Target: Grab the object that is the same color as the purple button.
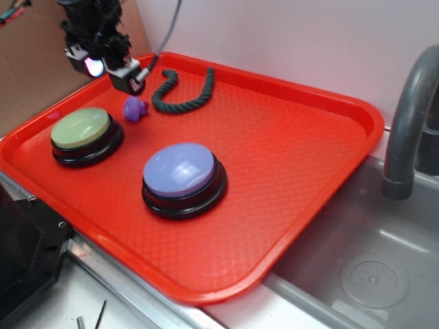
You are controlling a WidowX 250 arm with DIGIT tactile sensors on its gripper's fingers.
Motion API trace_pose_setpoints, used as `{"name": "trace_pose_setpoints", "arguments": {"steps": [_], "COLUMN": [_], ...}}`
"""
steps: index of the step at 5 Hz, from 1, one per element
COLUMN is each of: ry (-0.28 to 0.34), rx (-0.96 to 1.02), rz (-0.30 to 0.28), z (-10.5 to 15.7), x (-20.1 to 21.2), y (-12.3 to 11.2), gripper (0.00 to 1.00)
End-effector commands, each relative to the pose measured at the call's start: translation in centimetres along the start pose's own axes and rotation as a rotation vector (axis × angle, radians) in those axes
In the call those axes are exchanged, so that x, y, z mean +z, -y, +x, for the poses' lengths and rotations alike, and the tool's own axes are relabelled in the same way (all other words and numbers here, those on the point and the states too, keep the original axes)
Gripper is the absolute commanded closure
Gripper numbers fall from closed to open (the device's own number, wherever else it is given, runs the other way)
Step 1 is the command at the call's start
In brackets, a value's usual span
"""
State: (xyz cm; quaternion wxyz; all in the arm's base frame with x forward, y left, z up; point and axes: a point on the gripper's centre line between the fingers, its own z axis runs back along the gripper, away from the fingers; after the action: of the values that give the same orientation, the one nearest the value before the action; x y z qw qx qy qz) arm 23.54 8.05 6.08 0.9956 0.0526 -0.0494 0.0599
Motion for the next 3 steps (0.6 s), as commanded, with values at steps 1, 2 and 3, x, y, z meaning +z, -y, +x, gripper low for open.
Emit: {"name": "trace_pose_setpoints", "arguments": {"steps": [1,2,3], "ry": [-0.017,-0.050,-0.074], "rx": [-0.026,-0.007,0.036], "rz": [0.009,0.036,0.028], "z": [2.1,2.3,2.0], "x": [-1.8,-2.7,-3.3], "y": [0.8,0.3,-0.2], "gripper": [0.00,0.00,0.03]}}
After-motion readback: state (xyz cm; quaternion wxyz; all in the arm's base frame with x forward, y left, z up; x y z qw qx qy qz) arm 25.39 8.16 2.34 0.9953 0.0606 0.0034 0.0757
